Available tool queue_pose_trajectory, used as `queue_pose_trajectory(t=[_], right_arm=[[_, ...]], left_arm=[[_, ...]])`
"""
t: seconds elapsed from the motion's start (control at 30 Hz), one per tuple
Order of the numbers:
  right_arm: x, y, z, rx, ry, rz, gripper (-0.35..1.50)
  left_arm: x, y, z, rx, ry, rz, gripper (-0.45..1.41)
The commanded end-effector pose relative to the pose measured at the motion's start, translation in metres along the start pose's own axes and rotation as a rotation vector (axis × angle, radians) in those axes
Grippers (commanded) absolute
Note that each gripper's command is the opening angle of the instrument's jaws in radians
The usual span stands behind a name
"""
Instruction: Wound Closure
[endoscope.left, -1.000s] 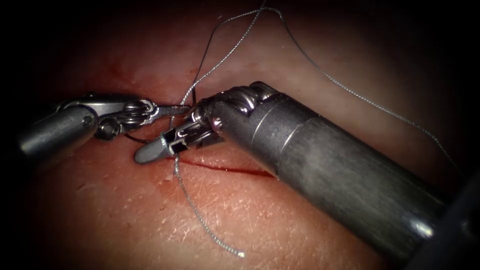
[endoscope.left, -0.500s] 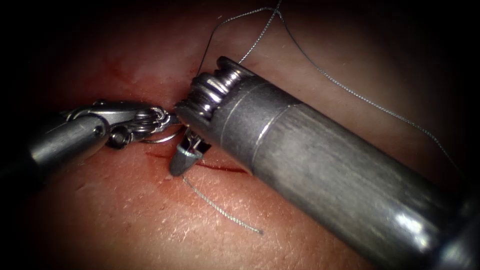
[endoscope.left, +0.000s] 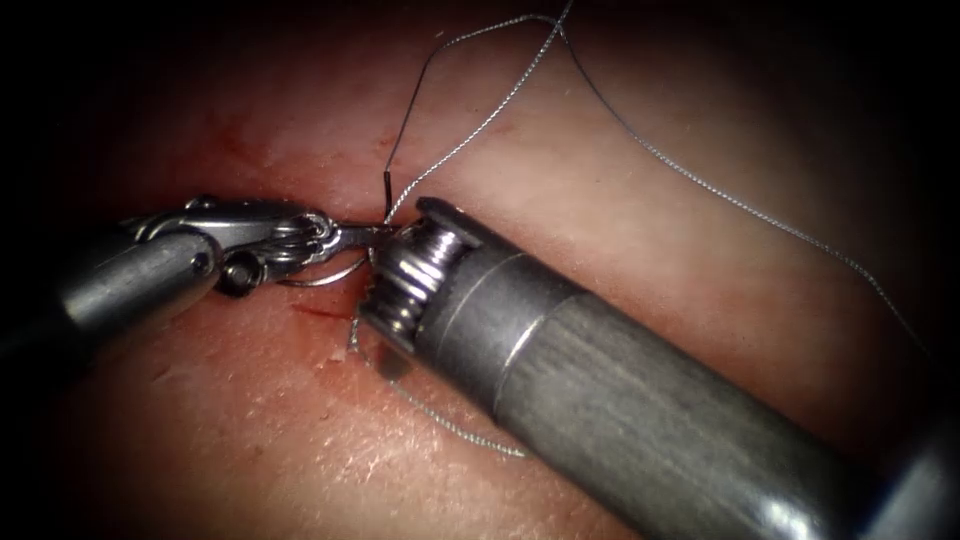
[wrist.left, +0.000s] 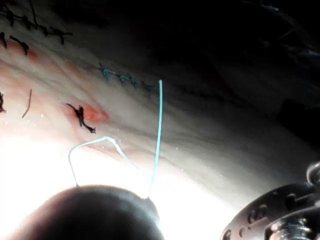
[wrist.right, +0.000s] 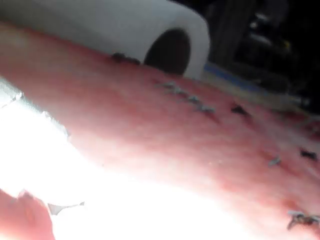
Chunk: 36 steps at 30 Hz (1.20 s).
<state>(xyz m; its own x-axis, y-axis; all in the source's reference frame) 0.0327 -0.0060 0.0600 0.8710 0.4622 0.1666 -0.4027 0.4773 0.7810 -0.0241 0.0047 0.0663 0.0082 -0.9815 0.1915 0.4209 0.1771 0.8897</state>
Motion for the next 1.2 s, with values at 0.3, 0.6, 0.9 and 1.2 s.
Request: queue_pose_trajectory(t=[0.3, 0.6, 0.9, 1.2], right_arm=[[-0.0014, 0.0024, 0.0003, 0.158, 0.029, -0.032, -0.35], [-0.0015, 0.0006, 0.001, 0.243, 0.03, -0.057, -0.21], [-0.0015, 0.0, 0.0003, 0.262, 0.024, -0.047, 0.0], [-0.002, -0.0003, 0.0011, 0.258, 0.019, -0.057, 0.14]], left_arm=[[-0.0012, -0.0007, 0.0004, 0.008, -0.004, 0.012, -0.45], [-0.0012, -0.0007, 0.0004, 0.011, 0.0, 0.014, -0.45], [-0.0011, -0.0007, 0.0004, 0.016, 0.006, 0.016, -0.45], [-0.0011, -0.0008, 0.0004, 0.019, 0.01, 0.018, -0.45]])
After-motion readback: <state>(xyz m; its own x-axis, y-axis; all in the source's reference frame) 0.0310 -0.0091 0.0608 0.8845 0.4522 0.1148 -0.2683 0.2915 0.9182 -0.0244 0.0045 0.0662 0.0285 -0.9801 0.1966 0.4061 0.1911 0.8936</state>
